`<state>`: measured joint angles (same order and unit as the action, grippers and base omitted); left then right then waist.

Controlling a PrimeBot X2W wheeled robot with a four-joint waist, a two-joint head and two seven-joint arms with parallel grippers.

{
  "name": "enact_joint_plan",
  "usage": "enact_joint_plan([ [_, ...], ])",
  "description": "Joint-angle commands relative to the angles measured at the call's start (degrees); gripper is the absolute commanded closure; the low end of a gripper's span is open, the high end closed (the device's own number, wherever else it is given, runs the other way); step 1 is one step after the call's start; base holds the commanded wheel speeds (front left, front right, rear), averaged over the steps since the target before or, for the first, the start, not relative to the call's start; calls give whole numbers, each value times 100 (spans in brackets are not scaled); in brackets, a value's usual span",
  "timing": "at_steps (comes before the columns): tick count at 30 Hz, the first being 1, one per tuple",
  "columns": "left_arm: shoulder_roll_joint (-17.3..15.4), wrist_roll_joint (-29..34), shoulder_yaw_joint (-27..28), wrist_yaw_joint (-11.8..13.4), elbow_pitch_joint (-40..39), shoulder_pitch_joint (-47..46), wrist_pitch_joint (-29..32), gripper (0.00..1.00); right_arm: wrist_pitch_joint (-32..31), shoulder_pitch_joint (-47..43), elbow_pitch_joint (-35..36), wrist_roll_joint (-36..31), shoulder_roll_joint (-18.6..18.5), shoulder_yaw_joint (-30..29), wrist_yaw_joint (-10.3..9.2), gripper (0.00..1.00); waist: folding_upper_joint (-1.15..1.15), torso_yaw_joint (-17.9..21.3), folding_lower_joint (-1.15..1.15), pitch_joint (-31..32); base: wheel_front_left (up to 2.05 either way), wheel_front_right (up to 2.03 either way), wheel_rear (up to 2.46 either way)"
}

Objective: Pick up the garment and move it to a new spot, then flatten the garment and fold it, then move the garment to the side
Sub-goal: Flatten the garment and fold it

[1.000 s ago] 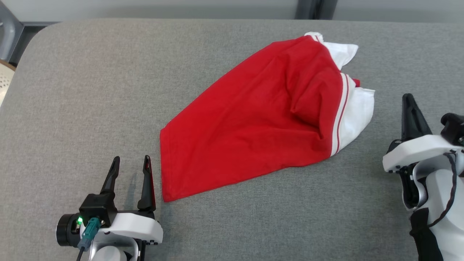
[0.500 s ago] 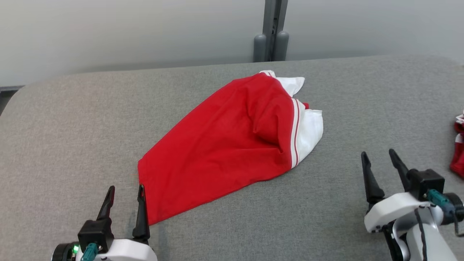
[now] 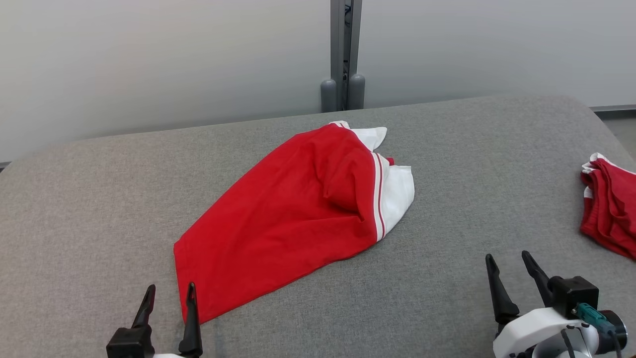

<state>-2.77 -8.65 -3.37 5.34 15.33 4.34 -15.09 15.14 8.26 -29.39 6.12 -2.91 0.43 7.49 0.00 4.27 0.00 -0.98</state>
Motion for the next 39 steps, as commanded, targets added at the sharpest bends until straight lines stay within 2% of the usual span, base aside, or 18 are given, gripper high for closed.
enact_joint_plan([
  [1, -26, 35, 7, -12, 3, 11, -7, 0, -5, 7, -14, 14, -18, -12, 0, 0, 0, -25, 0, -19, 0, 0, 0],
  [6, -26, 11, -43, -22, -39, -121, -7, 0, -5, 339, -267, -106, -62, 120, 0, 0, 0, -142, 0, -257, 0, 0, 0],
  [11, -26, -28, -160, -67, 2, -379, -7, 0, -5, 1148, -819, -152, -442, 474, -1, 0, 0, -339, 0, -720, 0, 0, 0],
  [15, -28, -47, -253, -88, 56, -582, -7, 0, -208, 1954, -1267, 96, -676, 890, 0, 0, 0, -502, 0, -1067, 0, 0, 0],
  [26, -26, -78, -497, -158, 196, -991, -7, 0, -1396, 3709, -2104, 1409, -1356, 2279, -1, 0, 0, -862, 0, -1566, 0, 0, 0],
  [33, -25, -82, -564, -122, 174, -1108, -7, 0, -1966, 4155, -2220, 2294, -1703, 3098, -1, 0, 0, -985, 0, -1774, 0, 0, 0],
  [39, -25, -69, -595, -120, 158, -1190, -7, 0, -2115, 4309, -2187, 2857, -1873, 3511, -1, 0, 0, -1066, 0, -1928, 0, 0, 0],
])
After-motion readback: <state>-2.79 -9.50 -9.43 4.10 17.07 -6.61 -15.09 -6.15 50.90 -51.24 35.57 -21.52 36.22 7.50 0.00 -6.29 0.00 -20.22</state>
